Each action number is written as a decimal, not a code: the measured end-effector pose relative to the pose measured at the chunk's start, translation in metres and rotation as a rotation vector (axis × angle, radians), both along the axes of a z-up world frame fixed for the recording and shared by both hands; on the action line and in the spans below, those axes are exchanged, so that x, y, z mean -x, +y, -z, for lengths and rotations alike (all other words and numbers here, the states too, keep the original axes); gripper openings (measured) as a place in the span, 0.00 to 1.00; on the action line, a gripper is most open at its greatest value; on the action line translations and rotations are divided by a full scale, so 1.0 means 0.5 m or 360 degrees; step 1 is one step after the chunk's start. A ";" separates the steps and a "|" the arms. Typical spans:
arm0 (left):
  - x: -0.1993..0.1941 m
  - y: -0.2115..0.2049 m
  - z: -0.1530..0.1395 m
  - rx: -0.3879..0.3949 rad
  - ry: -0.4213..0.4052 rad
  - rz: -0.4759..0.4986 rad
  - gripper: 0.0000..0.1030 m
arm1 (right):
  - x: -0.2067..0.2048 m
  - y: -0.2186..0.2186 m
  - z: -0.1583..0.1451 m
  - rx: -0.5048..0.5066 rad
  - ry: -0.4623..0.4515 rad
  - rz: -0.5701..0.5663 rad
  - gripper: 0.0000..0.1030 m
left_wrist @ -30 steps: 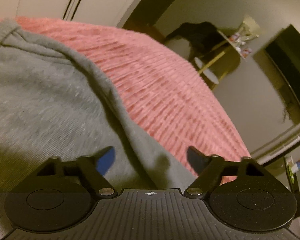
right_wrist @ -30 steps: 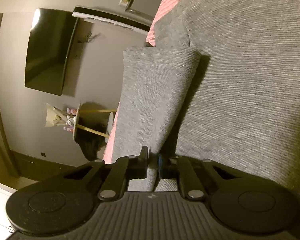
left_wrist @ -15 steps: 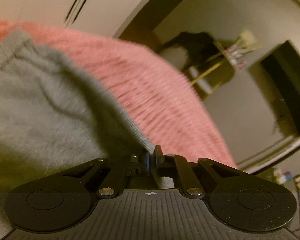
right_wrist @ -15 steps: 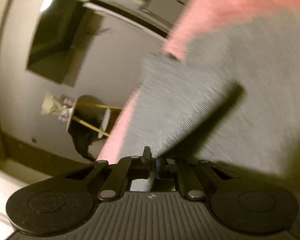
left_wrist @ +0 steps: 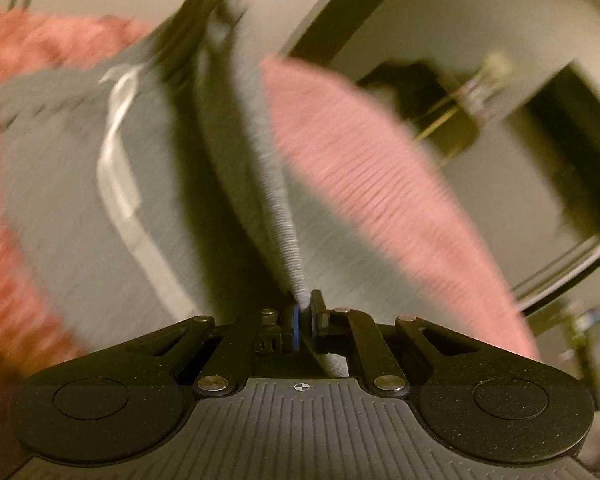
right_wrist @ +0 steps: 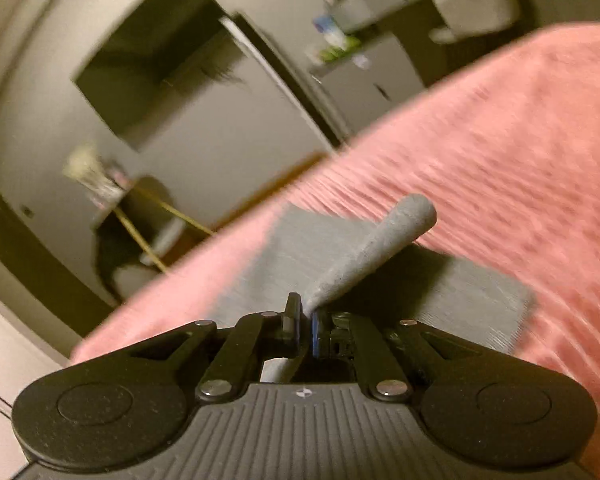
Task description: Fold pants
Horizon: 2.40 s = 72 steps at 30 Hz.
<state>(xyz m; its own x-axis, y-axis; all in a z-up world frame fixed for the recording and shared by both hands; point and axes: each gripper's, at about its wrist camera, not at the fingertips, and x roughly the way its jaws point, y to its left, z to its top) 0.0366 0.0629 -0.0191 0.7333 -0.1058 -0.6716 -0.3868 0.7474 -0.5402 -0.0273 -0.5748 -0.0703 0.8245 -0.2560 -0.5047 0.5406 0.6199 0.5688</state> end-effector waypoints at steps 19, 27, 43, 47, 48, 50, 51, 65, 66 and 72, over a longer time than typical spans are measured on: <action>-0.117 0.231 -0.015 -0.0091 0.0108 -0.0455 0.11 | -0.017 -0.004 0.023 -0.0104 0.0062 0.0028 0.05; -0.005 0.281 -0.031 0.0117 0.0088 -0.0440 0.11 | 0.019 0.040 -0.052 0.0270 0.0085 0.0149 0.04; 0.055 0.335 -0.035 0.0126 0.0177 -0.0712 0.65 | 0.029 -0.004 0.006 -0.0084 0.0143 0.0147 0.14; 0.070 0.307 -0.077 0.0035 0.0081 -0.0717 0.72 | 0.034 -0.014 0.016 -0.0219 0.0049 0.0188 0.17; 0.067 0.293 -0.087 0.0003 0.0065 -0.0675 0.74 | 0.033 -0.013 0.018 -0.0226 0.0036 0.0188 0.17; 0.047 0.262 -0.097 -0.0072 0.0030 -0.0546 0.77 | 0.028 -0.014 0.020 -0.0215 0.0054 0.0209 0.17; 0.035 0.241 -0.101 -0.0121 0.0017 -0.0472 0.78 | 0.026 -0.015 0.021 -0.0217 0.0062 0.0221 0.17; -0.066 0.008 -0.048 -0.0407 0.0060 0.0123 0.81 | 0.055 0.036 -0.076 0.0256 0.0005 0.0314 0.04; -0.069 -0.001 -0.042 -0.0444 0.0064 0.0145 0.81 | 0.056 0.038 -0.069 0.0285 0.0046 0.0341 0.04; -0.085 -0.043 0.034 -0.0541 0.0252 0.0379 0.85 | 0.085 -0.023 0.022 -0.0135 0.0100 0.0406 0.16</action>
<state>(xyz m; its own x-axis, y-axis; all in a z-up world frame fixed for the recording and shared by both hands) 0.0791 0.0414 -0.0363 0.6007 -0.0128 -0.7994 -0.2407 0.9506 -0.1961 -0.0697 -0.5861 -0.0815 0.7052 -0.4059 -0.5813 0.7089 0.4108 0.5733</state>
